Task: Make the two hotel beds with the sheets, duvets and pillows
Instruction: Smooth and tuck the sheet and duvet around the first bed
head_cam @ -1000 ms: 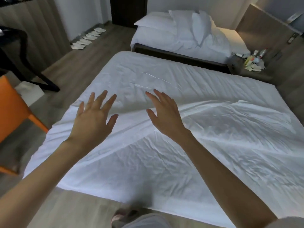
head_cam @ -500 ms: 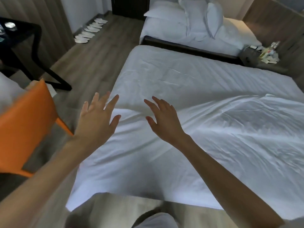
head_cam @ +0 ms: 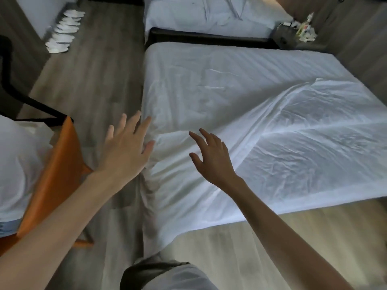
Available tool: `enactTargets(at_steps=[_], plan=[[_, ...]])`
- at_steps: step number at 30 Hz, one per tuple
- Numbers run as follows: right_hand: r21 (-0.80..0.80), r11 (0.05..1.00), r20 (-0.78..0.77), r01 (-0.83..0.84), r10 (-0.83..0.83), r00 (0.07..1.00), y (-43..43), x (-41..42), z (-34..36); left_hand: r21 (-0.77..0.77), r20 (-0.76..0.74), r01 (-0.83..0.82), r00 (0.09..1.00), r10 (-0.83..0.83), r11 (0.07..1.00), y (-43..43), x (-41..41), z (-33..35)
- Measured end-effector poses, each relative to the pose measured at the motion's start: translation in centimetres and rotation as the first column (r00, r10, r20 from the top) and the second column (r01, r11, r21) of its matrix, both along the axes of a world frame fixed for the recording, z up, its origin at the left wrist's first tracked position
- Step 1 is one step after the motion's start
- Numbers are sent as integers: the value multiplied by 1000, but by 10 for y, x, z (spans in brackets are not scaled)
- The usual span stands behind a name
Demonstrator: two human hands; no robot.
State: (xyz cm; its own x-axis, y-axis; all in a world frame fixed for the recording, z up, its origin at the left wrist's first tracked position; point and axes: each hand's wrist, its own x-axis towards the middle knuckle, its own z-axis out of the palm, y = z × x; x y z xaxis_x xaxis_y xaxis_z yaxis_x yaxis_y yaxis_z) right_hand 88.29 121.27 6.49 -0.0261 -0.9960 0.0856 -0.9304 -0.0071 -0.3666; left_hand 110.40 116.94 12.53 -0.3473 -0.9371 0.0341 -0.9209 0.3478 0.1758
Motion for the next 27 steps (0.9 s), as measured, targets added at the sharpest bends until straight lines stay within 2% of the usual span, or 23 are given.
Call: enactTargets(at_steps=[8, 17, 22, 27], plan=[[8, 985, 80, 171, -171, 982, -50, 16, -22, 0, 39, 135, 990, -135, 991, -73, 9, -9], [61, 927, 68, 371, -374, 925, -118, -18, -32, -11, 97, 362, 928, -359, 932, -184, -37, -21], [151, 818, 84, 556, -571, 817, -106, -47, -44, 20, 79, 529, 845, -529, 848, -224, -95, -30], [264, 628, 47, 732, -766, 641, -74, -66, -69, 56, 86, 742, 663, -744, 668, -235, -168, -53]])
